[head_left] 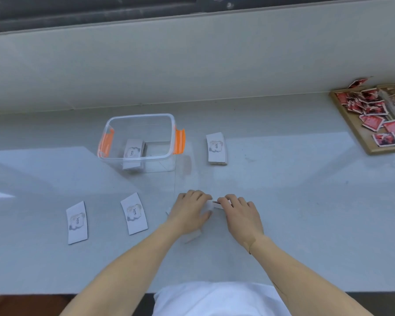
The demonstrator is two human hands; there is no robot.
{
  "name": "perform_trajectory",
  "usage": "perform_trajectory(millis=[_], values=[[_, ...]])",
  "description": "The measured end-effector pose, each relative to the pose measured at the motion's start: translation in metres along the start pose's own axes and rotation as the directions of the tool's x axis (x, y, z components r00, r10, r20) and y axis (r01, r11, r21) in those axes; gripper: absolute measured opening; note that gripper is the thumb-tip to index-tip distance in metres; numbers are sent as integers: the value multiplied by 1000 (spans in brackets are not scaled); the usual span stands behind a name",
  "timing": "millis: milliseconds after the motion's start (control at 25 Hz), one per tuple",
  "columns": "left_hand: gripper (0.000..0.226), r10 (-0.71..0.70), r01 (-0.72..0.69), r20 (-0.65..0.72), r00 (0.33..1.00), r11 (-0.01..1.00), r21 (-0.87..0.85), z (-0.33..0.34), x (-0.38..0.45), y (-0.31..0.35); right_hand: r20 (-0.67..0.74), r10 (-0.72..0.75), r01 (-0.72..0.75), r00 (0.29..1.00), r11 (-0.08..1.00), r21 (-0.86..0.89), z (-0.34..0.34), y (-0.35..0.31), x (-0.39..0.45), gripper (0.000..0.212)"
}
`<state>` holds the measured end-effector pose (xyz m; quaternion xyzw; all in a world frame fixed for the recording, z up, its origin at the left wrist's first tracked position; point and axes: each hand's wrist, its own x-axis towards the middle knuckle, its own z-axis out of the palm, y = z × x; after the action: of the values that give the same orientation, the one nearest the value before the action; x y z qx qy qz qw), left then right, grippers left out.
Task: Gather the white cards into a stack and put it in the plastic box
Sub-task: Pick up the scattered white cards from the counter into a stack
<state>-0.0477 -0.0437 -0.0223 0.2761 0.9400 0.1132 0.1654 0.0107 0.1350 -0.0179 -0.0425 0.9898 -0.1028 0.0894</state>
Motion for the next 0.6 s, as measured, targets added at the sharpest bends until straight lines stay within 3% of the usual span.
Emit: perform_trajectory(millis=[160,360,600], values=[[57,152,-172,164,975,979,112,-30,-15,-53,20,18,-17,1000,1000,-25,-2,-3,2,43],[58,240,-336,304,922,888,315,-41,-25,-83,19,30,-30,999,1000,-5,-2,-5,1,45],[43,124,-181,259,958,961,210,-39,-24,-86,4,21,-21,1000,1000,-5,3,-4,0,55]])
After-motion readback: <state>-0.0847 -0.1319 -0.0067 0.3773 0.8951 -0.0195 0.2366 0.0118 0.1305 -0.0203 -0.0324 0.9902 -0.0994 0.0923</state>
